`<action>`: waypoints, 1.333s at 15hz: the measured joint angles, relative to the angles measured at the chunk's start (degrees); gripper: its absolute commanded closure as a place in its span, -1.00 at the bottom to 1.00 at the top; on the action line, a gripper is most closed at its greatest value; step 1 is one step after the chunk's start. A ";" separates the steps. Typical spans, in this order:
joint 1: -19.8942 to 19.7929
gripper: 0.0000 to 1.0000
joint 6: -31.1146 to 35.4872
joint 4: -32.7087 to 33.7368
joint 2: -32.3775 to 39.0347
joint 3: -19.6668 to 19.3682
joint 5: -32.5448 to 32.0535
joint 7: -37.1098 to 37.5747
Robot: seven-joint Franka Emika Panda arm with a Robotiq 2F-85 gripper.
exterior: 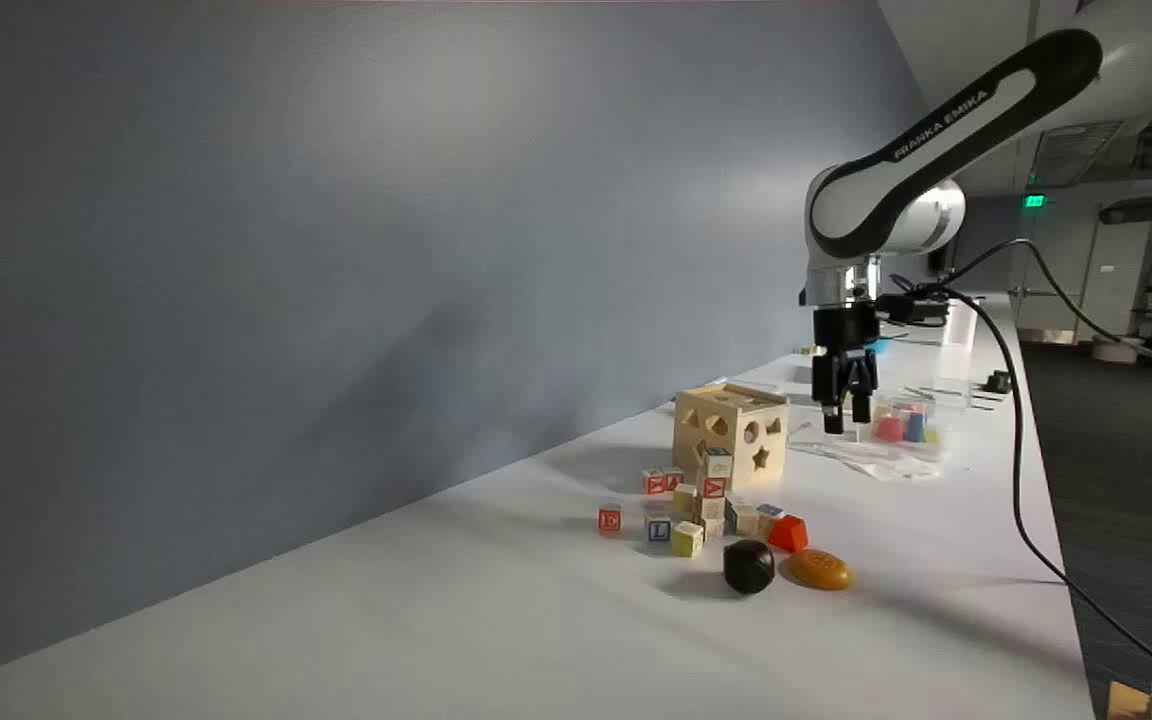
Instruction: Put the cube through the square hole of the shape sorting box
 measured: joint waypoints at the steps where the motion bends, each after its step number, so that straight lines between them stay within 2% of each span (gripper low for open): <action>1: 0.00 -1.00 0.00 0.01 0.00 0.00 0.00 0.00; 14: -0.06 -1.00 0.13 -0.06 0.05 0.16 0.00 0.19; 20: -0.05 -1.00 7.29 -3.89 1.33 1.02 0.20 2.34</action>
